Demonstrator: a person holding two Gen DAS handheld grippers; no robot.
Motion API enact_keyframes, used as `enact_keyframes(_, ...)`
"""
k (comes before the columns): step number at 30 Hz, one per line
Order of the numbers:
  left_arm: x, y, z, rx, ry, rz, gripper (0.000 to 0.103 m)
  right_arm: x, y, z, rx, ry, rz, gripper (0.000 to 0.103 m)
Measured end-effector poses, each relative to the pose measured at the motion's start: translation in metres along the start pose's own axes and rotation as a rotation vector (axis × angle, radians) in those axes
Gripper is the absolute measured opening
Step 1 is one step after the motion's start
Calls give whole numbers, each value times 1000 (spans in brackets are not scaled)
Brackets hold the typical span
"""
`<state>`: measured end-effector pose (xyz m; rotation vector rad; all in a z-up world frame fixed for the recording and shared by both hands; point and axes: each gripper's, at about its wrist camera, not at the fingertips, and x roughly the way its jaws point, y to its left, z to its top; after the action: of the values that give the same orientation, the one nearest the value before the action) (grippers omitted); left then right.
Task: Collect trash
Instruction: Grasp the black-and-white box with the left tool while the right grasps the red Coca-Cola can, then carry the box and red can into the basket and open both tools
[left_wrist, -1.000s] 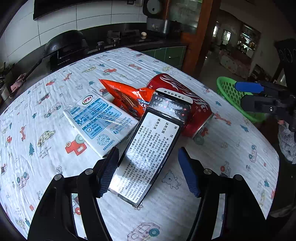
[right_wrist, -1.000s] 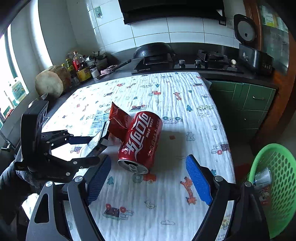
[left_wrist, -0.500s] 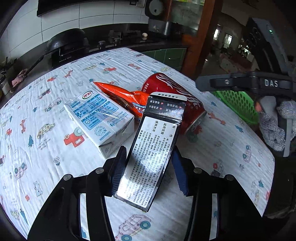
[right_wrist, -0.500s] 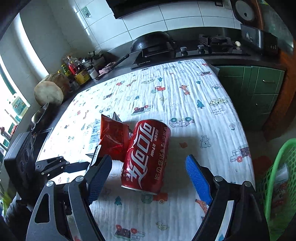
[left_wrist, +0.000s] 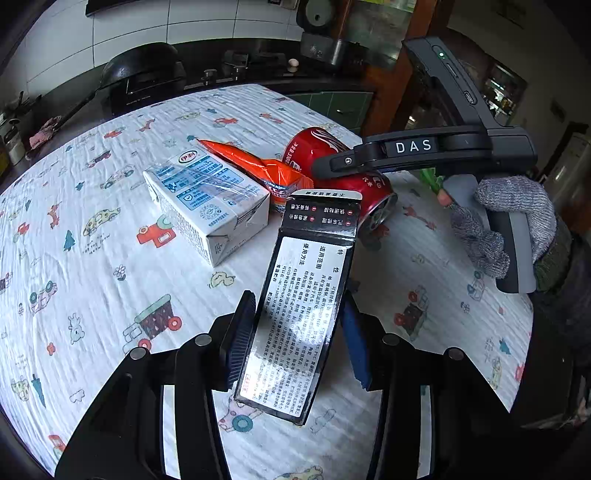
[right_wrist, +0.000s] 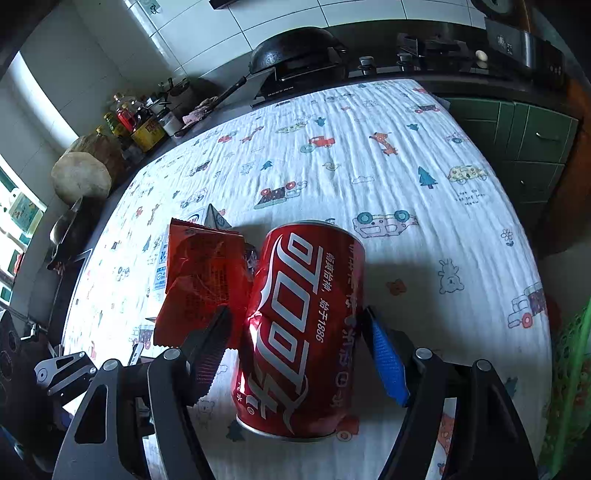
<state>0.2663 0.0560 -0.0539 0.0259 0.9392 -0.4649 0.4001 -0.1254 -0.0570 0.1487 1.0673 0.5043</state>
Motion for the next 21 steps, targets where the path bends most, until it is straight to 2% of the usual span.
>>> enact_keyframes(1,-1,-1,0,0,0,0,46,1,0,-1,1,4,0,63)
enact_keyframes(7,-3,-3,-1,-5,1,-1,46,-12,-2,-10,3,-13,3,62)
enact_keyframes(14,-5,-19,2,-12,-5,-33,45,-57,-14,-34,-6,-94,-3,62)
enact_keyframes(17,-4,-32,7,-7,-9,-57,45,-82,-32,-46,15,-130,-13,62)
enact_keyframes(21,-2,-58,17,22,-16,-86,45,-121,-72,-61,45,-174,-75,62)
